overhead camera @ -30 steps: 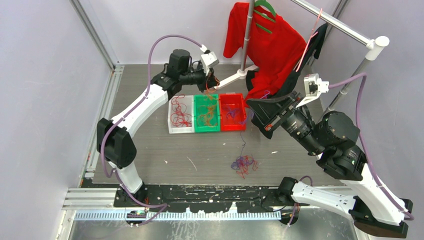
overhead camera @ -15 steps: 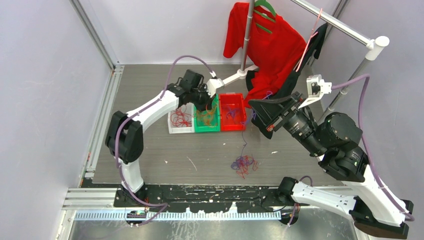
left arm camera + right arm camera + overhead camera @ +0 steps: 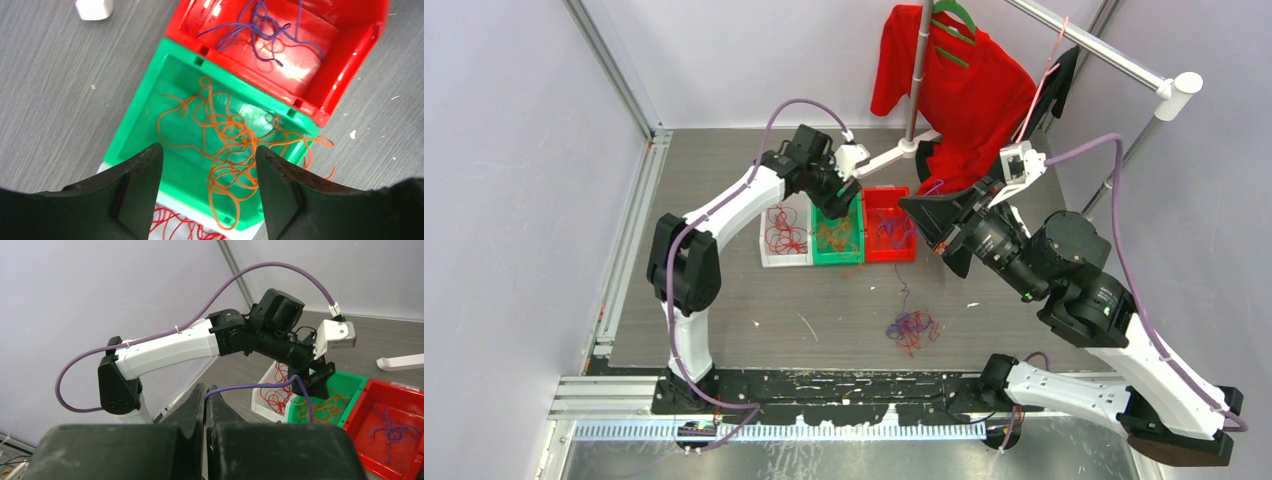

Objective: Untangle the cables

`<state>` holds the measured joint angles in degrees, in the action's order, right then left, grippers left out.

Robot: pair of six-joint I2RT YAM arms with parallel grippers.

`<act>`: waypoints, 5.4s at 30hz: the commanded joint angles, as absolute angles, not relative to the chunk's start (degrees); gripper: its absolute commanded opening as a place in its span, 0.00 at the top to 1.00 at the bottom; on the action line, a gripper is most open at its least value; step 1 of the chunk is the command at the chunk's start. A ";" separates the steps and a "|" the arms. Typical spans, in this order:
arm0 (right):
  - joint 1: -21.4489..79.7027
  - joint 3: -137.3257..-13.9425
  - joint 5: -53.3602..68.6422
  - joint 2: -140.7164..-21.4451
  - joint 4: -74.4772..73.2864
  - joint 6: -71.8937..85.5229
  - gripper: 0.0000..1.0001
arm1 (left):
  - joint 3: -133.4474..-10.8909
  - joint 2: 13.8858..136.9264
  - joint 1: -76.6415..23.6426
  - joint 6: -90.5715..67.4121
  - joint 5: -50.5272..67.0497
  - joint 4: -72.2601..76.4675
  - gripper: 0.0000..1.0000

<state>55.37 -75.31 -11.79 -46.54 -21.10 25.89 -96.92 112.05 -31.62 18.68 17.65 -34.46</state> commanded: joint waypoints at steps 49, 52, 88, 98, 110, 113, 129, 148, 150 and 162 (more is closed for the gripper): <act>55.43 -73.31 -14.11 -45.98 -18.17 25.84 0.99 | -78.31 110.35 -41.19 15.12 19.96 -27.43 0.71; 55.46 -73.38 -14.24 -45.66 -18.24 25.84 0.99 | -78.96 108.81 -41.12 15.25 20.73 -29.35 0.92; 55.44 -72.85 -14.08 -45.56 -17.36 26.38 0.99 | -88.56 107.12 -34.33 30.20 10.55 -26.96 0.21; 55.45 -73.63 -15.50 -48.20 -16.85 26.13 0.99 | -97.23 99.15 -26.59 22.93 34.18 -42.28 0.01; 55.20 -78.80 -20.45 -57.77 -9.81 26.25 0.99 | -68.85 94.70 -32.93 -23.10 63.12 -2.17 0.00; 55.07 -80.05 -21.23 -59.23 -7.58 26.98 0.99 | -61.87 95.70 -31.98 -46.50 62.56 31.19 0.00; 52.25 -87.21 -21.65 -66.39 0.06 33.55 0.99 | -54.80 88.52 -27.88 -54.41 62.11 51.89 0.01; 50.43 -89.62 -14.85 -70.41 2.53 40.32 0.99 | -57.15 66.25 -36.32 -6.17 43.01 0.84 0.00; 50.43 -89.84 -14.28 -70.50 3.18 40.98 0.99 | -55.76 66.42 -38.99 -5.14 37.18 2.09 0.00; 50.43 -87.59 -12.85 -69.04 6.88 43.87 0.99 | -60.04 72.31 -42.10 -9.57 28.73 2.71 0.22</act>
